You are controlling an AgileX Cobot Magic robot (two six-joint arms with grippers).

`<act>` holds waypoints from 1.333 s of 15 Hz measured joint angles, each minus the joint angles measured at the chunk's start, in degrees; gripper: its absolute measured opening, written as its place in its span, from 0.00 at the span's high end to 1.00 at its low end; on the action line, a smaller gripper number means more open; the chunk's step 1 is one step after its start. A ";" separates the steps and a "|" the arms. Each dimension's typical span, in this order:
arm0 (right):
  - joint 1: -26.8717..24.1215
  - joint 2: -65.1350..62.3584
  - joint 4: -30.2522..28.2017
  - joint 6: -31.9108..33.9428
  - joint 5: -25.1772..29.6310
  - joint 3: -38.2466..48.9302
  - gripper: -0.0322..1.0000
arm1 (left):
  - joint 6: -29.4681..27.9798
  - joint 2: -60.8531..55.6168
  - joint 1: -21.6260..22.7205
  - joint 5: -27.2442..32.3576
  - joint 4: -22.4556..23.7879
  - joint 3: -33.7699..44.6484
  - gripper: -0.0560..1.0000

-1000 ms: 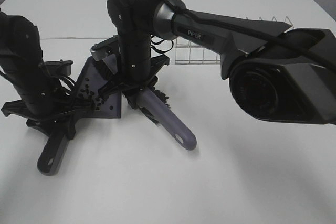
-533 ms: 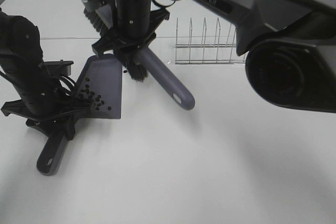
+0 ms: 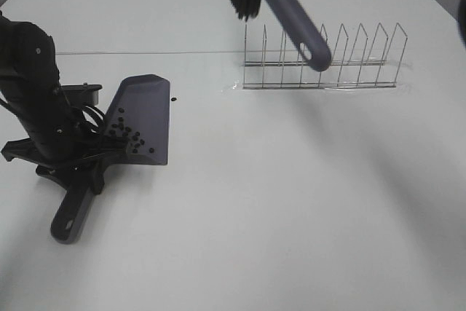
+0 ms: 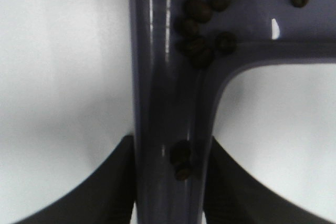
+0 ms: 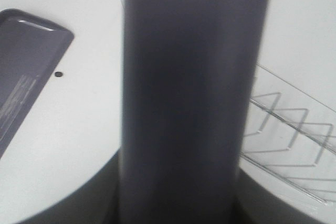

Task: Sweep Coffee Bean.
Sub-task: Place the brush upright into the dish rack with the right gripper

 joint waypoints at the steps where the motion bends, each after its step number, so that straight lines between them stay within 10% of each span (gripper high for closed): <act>1: -2.52 -2.98 1.20 0.00 0.00 2.69 0.64 | 0.00 0.00 0.00 0.00 0.00 0.00 0.61; 10: -25.10 -28.82 4.41 1.38 -0.06 44.92 0.64 | 0.00 0.00 0.00 0.00 0.06 0.00 0.61; 20: -26.13 -17.13 5.73 1.43 -5.39 53.29 0.64 | 0.00 0.00 0.00 0.00 0.06 0.00 0.61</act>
